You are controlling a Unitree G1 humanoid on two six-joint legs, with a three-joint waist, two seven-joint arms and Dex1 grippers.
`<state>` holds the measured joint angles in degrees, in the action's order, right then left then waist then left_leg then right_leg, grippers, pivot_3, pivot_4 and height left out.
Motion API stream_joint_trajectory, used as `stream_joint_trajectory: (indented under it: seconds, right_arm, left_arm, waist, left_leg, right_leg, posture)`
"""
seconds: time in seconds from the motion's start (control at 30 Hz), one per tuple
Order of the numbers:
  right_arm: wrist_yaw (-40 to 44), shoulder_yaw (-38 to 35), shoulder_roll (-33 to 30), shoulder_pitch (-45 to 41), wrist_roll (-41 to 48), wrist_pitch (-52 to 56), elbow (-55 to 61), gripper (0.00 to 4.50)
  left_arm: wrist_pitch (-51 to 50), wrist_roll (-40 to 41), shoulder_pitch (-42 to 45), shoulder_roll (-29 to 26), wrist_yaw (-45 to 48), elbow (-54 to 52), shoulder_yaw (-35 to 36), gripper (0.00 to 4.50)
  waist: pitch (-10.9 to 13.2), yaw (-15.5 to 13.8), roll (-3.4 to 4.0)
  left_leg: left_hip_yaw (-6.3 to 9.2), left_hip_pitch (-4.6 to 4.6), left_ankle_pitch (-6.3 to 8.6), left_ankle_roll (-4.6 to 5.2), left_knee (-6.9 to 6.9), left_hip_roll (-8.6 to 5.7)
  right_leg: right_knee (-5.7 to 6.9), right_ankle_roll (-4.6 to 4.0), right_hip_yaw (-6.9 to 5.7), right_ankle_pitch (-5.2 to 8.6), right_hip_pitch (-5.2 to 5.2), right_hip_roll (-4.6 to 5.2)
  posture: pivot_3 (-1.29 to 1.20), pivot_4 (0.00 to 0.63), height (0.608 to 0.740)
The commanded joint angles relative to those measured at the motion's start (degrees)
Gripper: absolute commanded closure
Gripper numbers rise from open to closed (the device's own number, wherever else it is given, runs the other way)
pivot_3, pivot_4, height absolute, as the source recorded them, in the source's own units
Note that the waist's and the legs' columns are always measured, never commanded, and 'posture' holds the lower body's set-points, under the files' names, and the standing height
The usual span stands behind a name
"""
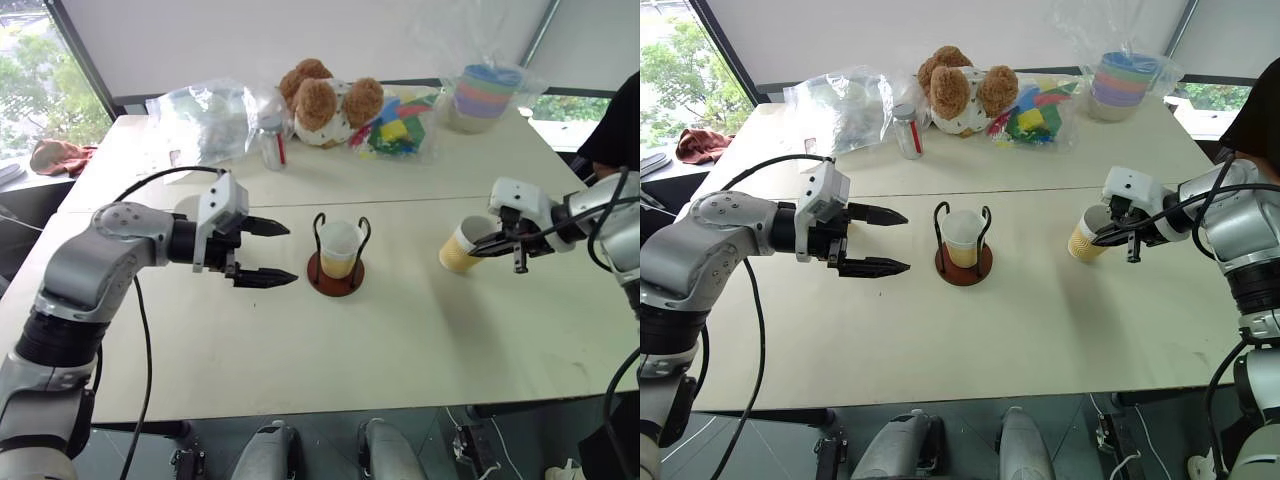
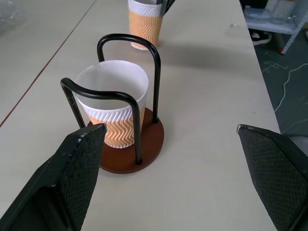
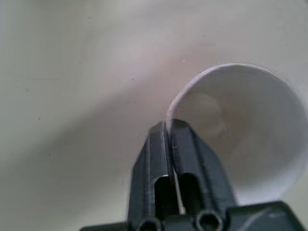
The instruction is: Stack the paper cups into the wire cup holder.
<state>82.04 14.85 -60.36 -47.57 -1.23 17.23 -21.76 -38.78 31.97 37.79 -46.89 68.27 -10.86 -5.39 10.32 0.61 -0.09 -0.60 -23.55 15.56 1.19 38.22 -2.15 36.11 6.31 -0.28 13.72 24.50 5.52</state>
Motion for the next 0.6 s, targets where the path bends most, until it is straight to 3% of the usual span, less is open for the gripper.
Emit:
stream_joint_trajectory:
  seconds: [0.03, 0.13, 0.43, 0.6]
  right_arm:
    - [0.5, -1.5, 0.0, -0.8, -0.1, -0.7, 0.4, 4.44]
    - [0.5, -1.8, 0.3, -2.6, -0.4, -1.6, 0.3, 4.44]
    - [9.2, 0.9, 8.0, -28.7, -0.3, -8.8, -0.7, 4.44]
    - [10.5, 5.7, 12.1, -32.6, 10.7, -3.6, 5.6, 4.44]
  left_arm:
    - [1.3, -0.3, 0.1, -0.8, 0.4, 0.2, 2.0, 0.00]
    - [1.6, -0.6, 0.4, -1.4, 0.7, 1.1, 2.3, 0.00]
    - [3.9, -3.6, 1.2, -5.9, 3.6, 7.2, 2.5, 0.00]
    - [3.4, -3.4, 1.7, -4.1, 2.6, 6.4, 2.2, 0.00]
  waist:
    - [0.0, 0.1, 0.00]
    - [0.0, 0.1, 0.00]
    - [0.1, 0.8, 0.18]
    - [0.1, 0.0, 0.13]
  left_leg:
    - [0.00, 0.00, 0.00, 0.00, 0.00, 0.00]
    - [0.00, 0.00, 0.00, 0.00, 0.00, 0.00]
    - [-0.15, 0.10, 0.00, -0.02, -0.11, 0.19]
    - [-0.18, 0.05, 0.02, 0.01, -0.04, 0.06]
  right_leg:
    - [0.00, 0.00, 0.00, 0.00, 0.00, 0.00]
    - [0.01, 0.00, 0.00, 0.00, 0.00, 0.00]
    - [0.08, 0.00, 0.08, 0.00, 0.12, -0.19]
    - [0.06, 0.01, 0.08, 0.00, 0.04, -0.02]
  posture:
    - [0.00, 0.150, 0.740]
    - [0.00, 0.150, 0.740]
    - [0.00, 0.150, 0.740]
    - [0.00, 0.150, 0.740]
